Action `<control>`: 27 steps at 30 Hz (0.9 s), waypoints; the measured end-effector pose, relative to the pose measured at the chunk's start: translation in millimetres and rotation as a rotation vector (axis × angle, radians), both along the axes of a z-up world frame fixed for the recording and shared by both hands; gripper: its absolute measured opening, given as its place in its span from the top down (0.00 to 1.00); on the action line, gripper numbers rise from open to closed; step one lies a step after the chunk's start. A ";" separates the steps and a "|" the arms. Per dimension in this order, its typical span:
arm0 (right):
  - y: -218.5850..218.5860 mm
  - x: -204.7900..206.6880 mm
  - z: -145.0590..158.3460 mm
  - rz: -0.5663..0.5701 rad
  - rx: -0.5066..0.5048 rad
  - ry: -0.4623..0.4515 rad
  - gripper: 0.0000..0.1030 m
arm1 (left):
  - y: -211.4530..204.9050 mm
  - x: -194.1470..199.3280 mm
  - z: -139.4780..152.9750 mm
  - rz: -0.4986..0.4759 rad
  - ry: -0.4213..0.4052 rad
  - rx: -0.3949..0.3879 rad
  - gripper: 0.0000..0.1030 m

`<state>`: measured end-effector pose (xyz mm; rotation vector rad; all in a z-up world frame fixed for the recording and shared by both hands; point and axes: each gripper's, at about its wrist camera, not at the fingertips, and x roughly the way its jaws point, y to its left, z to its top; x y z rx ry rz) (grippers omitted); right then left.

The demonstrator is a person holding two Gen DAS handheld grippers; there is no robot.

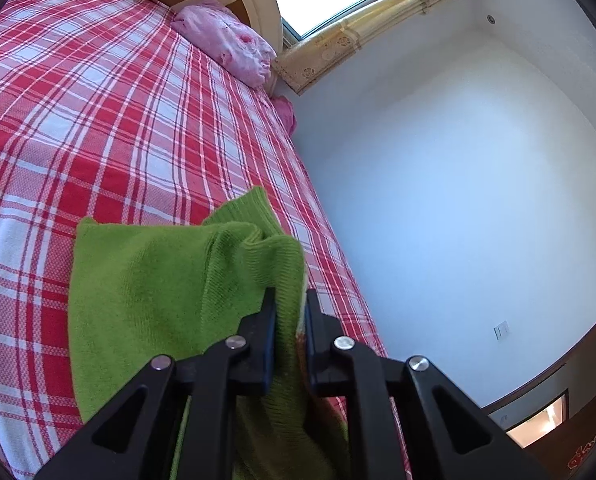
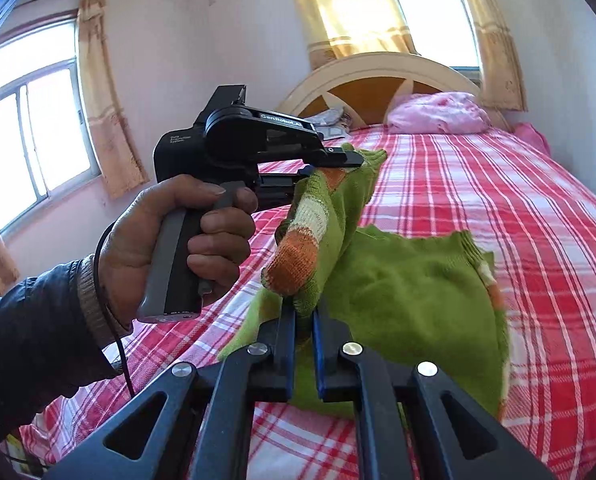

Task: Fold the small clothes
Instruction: 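Lift the side edge with both tools and fold the sweater in half lengthwise, then open both tools to release the folded edge onto the sweater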

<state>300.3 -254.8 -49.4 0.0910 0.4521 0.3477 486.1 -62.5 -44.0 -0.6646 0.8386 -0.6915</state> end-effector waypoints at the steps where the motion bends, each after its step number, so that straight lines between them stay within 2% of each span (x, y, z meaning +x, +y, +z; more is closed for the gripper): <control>1: -6.4 -0.4 -1.3 -0.005 0.017 0.010 0.94 | -5.9 -0.5 -0.4 -0.007 0.002 0.007 0.88; 7: -36.1 -4.7 -10.8 -0.032 0.057 0.078 0.94 | -41.2 1.3 -6.3 -0.055 0.012 0.056 0.89; 15: -77.3 -12.2 -34.3 -0.088 0.093 0.156 0.94 | -90.2 2.3 -28.6 -0.122 0.050 0.123 0.89; 21: -105.2 -9.7 -58.3 -0.126 0.172 0.245 0.94 | -121.4 -1.4 -35.8 -0.146 0.049 0.195 0.90; 22: -108.7 -9.8 -61.8 -0.129 0.184 0.256 0.94 | -125.2 -3.1 -35.1 -0.155 0.047 0.204 0.92; 24: -117.4 -9.8 -68.4 -0.133 0.222 0.281 0.94 | -132.7 -9.4 -29.5 -0.167 0.023 0.235 0.92; 27: -122.7 -10.7 -69.2 -0.127 0.249 0.290 0.94 | -135.9 -28.7 -14.7 -0.197 -0.076 0.306 0.90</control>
